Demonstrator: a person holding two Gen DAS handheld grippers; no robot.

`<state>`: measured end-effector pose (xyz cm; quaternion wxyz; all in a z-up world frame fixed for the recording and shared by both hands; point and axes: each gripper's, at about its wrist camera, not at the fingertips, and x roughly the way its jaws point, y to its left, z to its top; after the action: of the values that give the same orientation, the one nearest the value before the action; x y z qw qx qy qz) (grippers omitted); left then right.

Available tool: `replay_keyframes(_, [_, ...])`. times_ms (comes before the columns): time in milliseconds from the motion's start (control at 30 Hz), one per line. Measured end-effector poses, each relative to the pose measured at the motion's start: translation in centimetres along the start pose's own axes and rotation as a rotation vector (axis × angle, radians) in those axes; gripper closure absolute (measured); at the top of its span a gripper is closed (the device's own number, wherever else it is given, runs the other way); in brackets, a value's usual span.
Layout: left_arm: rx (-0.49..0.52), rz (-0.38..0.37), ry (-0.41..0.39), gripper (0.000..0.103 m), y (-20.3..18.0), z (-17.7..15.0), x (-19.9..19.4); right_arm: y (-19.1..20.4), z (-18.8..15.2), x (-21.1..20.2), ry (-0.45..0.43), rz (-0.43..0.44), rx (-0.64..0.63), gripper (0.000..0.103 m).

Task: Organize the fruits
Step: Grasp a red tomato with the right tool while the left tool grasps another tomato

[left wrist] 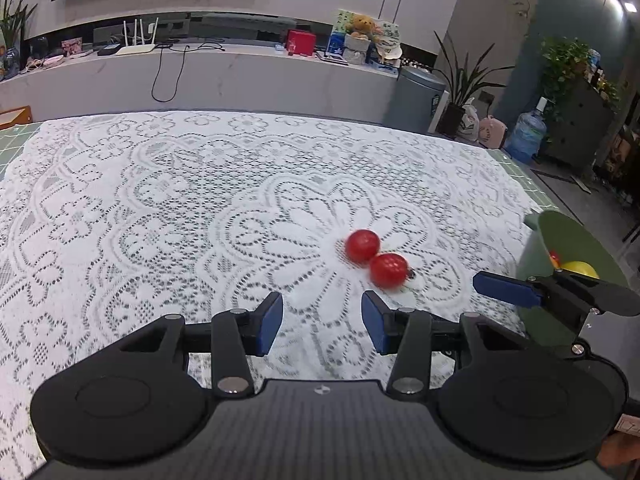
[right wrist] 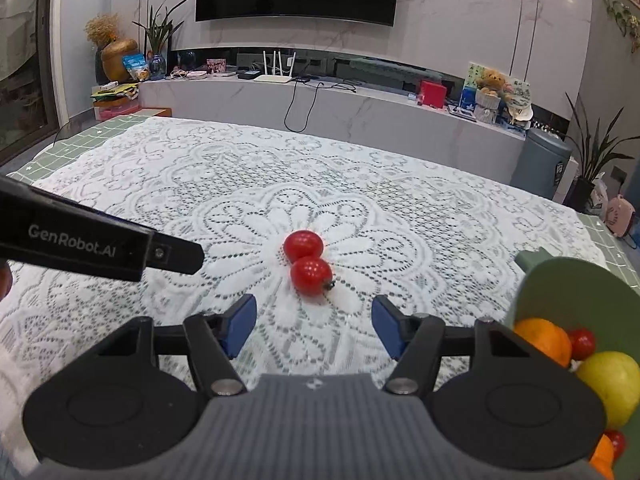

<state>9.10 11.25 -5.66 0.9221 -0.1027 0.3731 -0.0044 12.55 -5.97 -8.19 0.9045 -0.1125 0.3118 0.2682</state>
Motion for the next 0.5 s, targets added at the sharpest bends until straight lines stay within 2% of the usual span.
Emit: replay_keyframes(500, [0.002,0.020,0.022,0.049,1.1,0.8,2.7,-0.8,1.7,4.7,0.031,0.067,0.036,0.053])
